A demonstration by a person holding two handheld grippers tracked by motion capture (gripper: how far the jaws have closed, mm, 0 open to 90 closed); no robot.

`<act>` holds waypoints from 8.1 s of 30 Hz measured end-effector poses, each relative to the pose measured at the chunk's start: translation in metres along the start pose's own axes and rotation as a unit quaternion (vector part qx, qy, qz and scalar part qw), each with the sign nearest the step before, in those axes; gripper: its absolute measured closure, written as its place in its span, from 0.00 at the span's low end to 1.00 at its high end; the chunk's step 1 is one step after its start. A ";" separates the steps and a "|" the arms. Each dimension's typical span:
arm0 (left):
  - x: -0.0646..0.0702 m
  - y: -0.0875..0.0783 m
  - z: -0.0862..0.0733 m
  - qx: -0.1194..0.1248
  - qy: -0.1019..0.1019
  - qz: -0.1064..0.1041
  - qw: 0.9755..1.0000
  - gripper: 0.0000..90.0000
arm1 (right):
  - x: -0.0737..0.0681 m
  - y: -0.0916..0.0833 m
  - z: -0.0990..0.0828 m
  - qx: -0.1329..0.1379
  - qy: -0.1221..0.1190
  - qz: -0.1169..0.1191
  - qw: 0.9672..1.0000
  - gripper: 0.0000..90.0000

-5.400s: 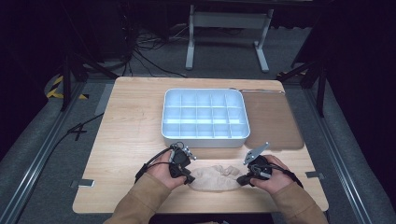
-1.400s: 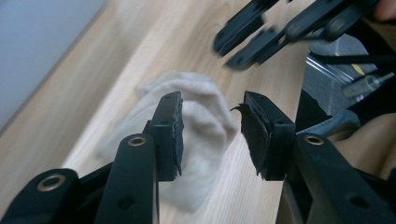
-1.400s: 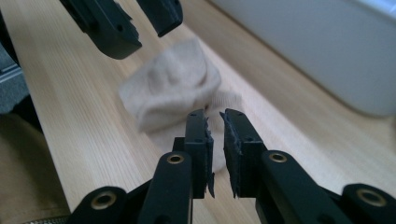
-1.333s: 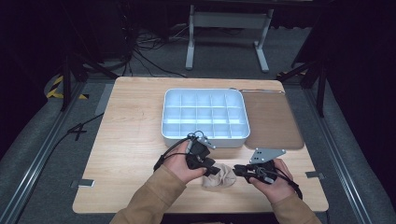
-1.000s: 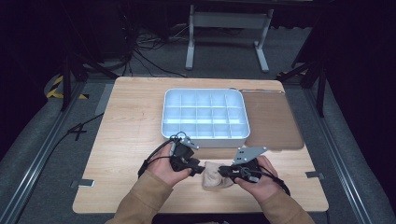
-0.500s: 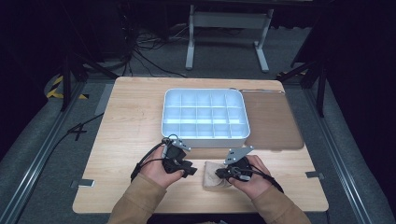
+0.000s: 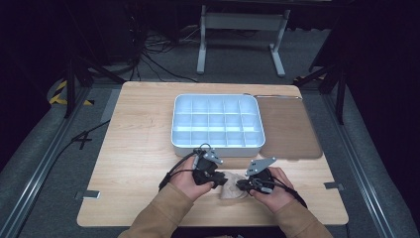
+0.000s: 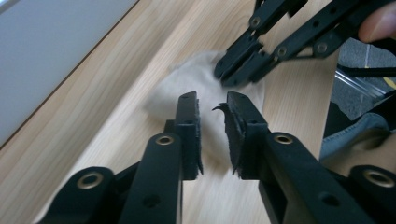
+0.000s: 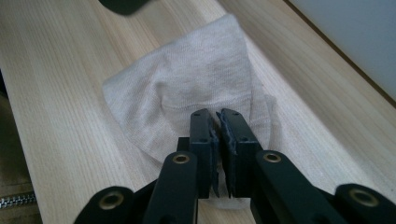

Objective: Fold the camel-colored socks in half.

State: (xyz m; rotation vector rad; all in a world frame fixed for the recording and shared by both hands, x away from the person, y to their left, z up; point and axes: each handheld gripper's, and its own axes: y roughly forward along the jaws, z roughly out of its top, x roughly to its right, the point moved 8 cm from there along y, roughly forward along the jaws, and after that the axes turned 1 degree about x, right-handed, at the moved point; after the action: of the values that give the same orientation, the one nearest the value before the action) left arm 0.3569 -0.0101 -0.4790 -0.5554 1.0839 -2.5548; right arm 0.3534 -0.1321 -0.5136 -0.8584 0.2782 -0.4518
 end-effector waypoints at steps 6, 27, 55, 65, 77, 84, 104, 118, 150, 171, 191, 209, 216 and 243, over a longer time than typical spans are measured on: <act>-0.006 0.025 -0.007 -0.053 0.023 0.023 0.998 0.89 | 0.001 0.000 -0.003 0.010 0.003 0.004 1.000 0.92; 0.022 0.026 -0.016 -0.103 0.018 -0.037 0.994 0.99 | 0.007 -0.005 -0.015 0.011 0.015 0.005 1.000 0.89; 0.008 0.001 -0.021 -0.099 -0.016 -0.013 0.995 0.93 | 0.009 -0.021 -0.006 0.028 0.025 -0.016 0.999 0.93; -0.010 -0.003 -0.026 -0.081 -0.035 0.007 0.996 0.91 | -0.003 -0.014 0.003 0.043 0.018 0.000 0.999 0.97; -0.011 0.014 -0.035 -0.101 -0.030 0.007 0.994 0.91 | 0.003 0.003 -0.008 0.007 0.029 -0.005 1.000 1.00; -0.008 0.022 -0.034 -0.102 -0.022 0.009 0.994 0.93 | 0.002 0.003 -0.009 0.013 0.028 -0.003 1.000 1.00; -0.003 0.031 -0.022 -0.073 -0.012 0.004 0.997 0.92 | 0.002 0.003 -0.010 0.022 0.031 -0.007 0.999 1.00; 0.011 0.030 -0.004 -0.033 0.006 -0.023 0.999 0.91 | -0.009 0.007 -0.007 0.035 0.037 0.030 0.998 1.00; 0.013 0.035 0.002 -0.055 0.016 -0.018 0.998 0.90 | 0.017 -0.013 -0.036 -0.012 0.081 -0.023 0.996 0.96; 0.021 0.061 0.010 -0.035 0.115 0.002 0.993 0.65 | 0.019 -0.022 -0.039 0.012 0.096 -0.024 0.995 0.93; 0.021 0.055 0.007 -0.012 0.116 -0.006 0.993 0.53 | 0.010 -0.020 -0.004 0.068 0.080 0.001 0.994 1.00; 0.003 0.043 0.001 0.001 0.114 0.005 0.993 0.50 | 0.012 -0.004 -0.011 0.031 0.075 -0.002 0.997 1.00; 0.002 0.053 -0.002 -0.013 0.131 0.016 0.991 0.43 | 0.012 -0.006 -0.013 0.032 0.080 -0.012 0.996 0.94; 0.007 0.056 -0.011 -0.022 0.091 0.022 0.995 0.42 | 0.027 0.001 -0.016 0.029 0.181 -0.010 0.983 0.48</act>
State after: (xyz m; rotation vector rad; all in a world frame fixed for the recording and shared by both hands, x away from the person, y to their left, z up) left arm 0.3530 -0.0438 -0.5253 -0.3086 1.2015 -2.5891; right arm 0.3700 -0.1554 -0.5259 -0.7188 0.5888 -0.6337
